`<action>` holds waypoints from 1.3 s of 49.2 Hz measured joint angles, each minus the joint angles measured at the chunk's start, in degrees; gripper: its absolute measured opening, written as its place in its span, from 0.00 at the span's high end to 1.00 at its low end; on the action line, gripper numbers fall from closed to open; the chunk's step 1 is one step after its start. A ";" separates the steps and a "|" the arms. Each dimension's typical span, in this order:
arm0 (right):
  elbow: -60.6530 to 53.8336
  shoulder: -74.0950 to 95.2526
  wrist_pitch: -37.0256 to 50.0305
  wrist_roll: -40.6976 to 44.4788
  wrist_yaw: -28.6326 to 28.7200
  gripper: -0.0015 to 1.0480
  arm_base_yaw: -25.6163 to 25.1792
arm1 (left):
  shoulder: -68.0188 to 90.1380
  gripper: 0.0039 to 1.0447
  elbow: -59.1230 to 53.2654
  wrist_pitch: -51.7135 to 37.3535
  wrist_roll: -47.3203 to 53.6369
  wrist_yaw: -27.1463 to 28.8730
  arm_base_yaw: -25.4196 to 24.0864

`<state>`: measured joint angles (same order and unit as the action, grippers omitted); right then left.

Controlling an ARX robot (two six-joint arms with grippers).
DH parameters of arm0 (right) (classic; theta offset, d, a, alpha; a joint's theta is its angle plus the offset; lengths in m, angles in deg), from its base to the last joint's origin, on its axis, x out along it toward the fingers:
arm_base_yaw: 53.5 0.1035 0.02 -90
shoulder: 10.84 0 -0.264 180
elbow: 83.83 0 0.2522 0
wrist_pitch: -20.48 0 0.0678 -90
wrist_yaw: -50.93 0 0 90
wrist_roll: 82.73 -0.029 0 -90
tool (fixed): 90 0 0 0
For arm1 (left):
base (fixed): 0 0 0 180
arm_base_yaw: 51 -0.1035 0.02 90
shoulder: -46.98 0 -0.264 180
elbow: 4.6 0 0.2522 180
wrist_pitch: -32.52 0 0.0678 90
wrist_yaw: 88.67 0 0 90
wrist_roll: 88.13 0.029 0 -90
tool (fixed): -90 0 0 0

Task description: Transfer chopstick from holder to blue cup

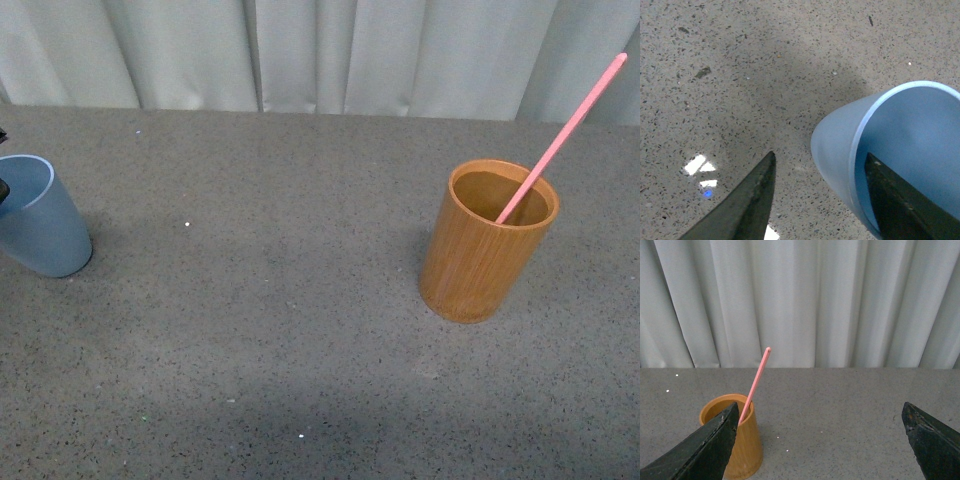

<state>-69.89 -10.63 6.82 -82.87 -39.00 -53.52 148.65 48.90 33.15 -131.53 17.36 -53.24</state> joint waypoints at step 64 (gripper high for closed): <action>0.00 0.00 0.00 0.00 0.00 0.09 0.00 | -0.13 0.97 -0.11 -3.41 -1.09 -7.32 17.00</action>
<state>-69.89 -10.63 6.82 -82.87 -39.00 -53.52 148.52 48.79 29.74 -132.62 10.04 -36.24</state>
